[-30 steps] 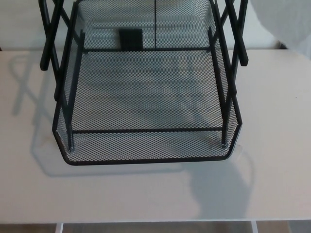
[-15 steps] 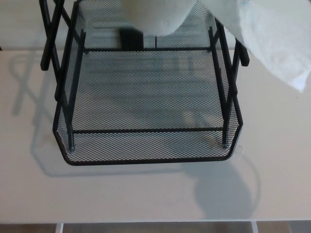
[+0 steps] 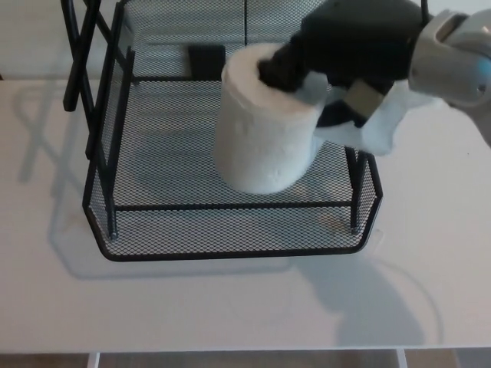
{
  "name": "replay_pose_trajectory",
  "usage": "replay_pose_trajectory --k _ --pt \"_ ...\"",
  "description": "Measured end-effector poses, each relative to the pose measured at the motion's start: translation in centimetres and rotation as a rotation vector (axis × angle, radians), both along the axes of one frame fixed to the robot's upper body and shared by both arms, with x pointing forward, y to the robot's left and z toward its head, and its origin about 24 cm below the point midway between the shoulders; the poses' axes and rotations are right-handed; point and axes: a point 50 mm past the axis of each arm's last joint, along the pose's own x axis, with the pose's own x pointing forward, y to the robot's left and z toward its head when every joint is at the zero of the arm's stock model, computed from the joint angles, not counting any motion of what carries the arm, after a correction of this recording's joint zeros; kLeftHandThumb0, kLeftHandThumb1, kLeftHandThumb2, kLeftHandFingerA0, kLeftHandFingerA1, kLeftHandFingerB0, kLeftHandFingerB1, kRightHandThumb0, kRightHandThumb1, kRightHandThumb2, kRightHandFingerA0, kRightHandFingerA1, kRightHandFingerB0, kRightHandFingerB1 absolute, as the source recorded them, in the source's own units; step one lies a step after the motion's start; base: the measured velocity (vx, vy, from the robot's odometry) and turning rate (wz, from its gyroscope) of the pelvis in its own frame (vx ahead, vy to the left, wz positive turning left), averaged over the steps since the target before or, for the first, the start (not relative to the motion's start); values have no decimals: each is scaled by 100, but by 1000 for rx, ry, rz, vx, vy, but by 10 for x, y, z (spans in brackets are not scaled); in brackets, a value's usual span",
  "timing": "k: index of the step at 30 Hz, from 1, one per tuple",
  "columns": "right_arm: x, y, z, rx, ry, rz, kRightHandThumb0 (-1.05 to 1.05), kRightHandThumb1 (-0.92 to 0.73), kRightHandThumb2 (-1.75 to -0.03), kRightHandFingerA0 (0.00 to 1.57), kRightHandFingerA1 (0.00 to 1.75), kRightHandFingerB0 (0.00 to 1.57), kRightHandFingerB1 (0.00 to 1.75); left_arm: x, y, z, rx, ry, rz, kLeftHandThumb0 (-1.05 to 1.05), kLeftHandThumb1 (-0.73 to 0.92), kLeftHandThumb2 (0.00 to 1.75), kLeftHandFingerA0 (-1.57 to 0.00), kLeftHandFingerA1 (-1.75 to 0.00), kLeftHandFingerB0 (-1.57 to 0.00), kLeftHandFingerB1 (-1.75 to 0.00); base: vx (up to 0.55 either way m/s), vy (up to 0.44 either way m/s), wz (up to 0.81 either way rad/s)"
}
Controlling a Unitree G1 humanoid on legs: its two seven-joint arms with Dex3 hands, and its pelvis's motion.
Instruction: The robot walks towards a desk on which a file tray is kept in the middle and a toilet paper roll is kept on its right. The robot uses its right hand to hook on finger in the gap of the roll and grabs it, lifts it and places it on the tray.
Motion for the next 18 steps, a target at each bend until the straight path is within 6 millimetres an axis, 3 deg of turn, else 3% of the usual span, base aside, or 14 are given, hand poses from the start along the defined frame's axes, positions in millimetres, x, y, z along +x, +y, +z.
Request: replay_pose_trajectory --k 3,5,6,7,8,9,10,11,12,13,15,16,17,18 --pt "-1 0 1 -8 14 -2 -20 -65 -79 97 133 93 84 0 -1 0 0 -4 -15 -73 84 65 -40 -59 -30 -50 0 0 0" --pt "-3 1 2 -13 28 -4 -20 -65 -79 97 133 93 84 0 -2 0 4 0 -30 -73 84 65 -40 -59 -30 -50 0 0 0" --pt "-3 2 2 -15 33 -5 -25 -69 -66 100 126 83 63 0 -2 0 6 1 -36 -73 83 66 -34 -59 -27 -48 0 0 0" --pt "-4 2 3 -19 40 -7 -25 -69 -66 100 126 83 63 0 -3 -1 8 4 -42 -73 83 66 -34 -59 -27 -48 0 0 0" --pt "-4 3 3 -24 45 -9 -30 -68 -60 97 111 61 47 0 -3 -1 10 6 -47 -75 69 108 -31 -64 -24 -56 0 0 0" --pt "-5 3 3 -29 52 -12 -30 -68 -60 97 111 61 47 -1 -3 -2 10 9 -50 -75 69 108 -31 -64 -24 -56 0 0 0" --pt "-6 4 4 -34 60 -16 -34 -64 -59 78 77 32 36 -1 -4 -2 11 10 -53 -73 85 65 -25 -59 -29 -49 0 0 0" --pt "-6 4 4 -41 69 -21 -36 -61 -59 67 61 22 32 -1 -4 -2 12 10 -53 -77 68 107 -28 -63 -27 -57 0 0 0" --pt "-6 4 4 -47 75 -23 -36 -61 -59 67 61 22 32 -2 -4 -2 11 11 -52 -77 68 107 -28 -63 -27 -57 0 0 0" --pt "-6 4 6 -58 84 -28 -38 -60 -58 57 55 16 31 -2 -4 -2 11 12 -52 -72 84 65 -25 -59 -30 -49 0 0 0" --pt "-6 4 9 -74 94 -36 -42 -57 -57 46 55 9 33 -3 -4 -2 11 14 -51 -72 86 65 -22 -57 -29 -48 0 0 0" --pt "-6 4 10 -77 95 -37 -44 -55 -57 42 56 8 32 -3 -4 -2 11 15 -51 -75 68 106 -24 -60 -28 -57 0 0 0" --pt "-6 5 14 -90 100 -44 -46 -55 -56 38 57 12 37 -4 -3 -3 10 17 -50 -70 86 66 -25 -55 -31 -43 0 0 0" --pt "-5 5 15 -95 101 -45 -52 -43 -78 33 62 9 46 -4 -3 -3 10 18 -48 -70 86 66 -22 -56 -31 -45 0 0 0"
